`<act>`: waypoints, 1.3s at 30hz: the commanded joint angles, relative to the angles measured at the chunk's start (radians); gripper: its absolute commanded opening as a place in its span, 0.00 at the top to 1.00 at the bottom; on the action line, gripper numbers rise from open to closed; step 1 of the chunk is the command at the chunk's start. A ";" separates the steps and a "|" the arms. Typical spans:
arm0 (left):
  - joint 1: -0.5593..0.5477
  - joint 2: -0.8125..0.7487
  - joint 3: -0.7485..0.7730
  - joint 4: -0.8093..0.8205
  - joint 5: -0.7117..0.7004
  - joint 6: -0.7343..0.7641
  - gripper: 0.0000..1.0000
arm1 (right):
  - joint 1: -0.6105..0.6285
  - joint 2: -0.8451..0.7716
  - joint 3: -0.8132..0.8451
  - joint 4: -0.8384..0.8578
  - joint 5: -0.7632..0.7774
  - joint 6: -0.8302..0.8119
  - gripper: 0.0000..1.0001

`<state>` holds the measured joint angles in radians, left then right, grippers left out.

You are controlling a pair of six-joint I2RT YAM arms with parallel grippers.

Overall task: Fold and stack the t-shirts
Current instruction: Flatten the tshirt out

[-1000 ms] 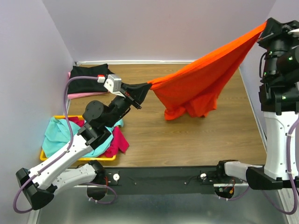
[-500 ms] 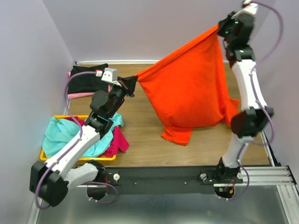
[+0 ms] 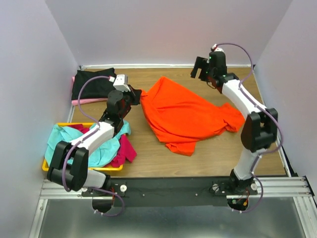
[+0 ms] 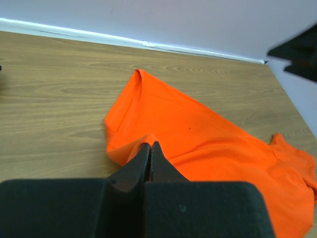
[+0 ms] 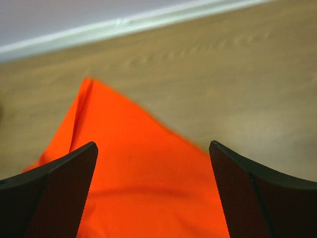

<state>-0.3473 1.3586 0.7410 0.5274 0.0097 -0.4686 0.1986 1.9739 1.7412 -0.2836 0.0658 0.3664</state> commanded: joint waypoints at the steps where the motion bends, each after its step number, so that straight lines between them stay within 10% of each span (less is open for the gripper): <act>1: 0.010 0.007 -0.008 0.085 0.007 -0.005 1.00 | 0.111 -0.292 -0.266 0.070 0.117 0.058 0.00; 12: 0.073 0.005 -0.069 0.080 -0.002 0.016 1.00 | 0.438 -0.736 -0.960 0.075 0.279 0.304 0.08; 27: 0.094 0.027 -0.071 0.068 0.026 0.039 1.00 | 0.749 -0.800 -1.128 -0.147 0.408 0.682 0.16; 39: 0.094 0.033 -0.068 0.066 0.038 0.041 1.00 | 0.774 -0.830 -1.221 -0.184 0.387 0.808 0.20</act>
<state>-0.2611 1.3842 0.6701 0.5823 0.0292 -0.4454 0.9676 1.1679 0.5568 -0.4282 0.4149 1.0924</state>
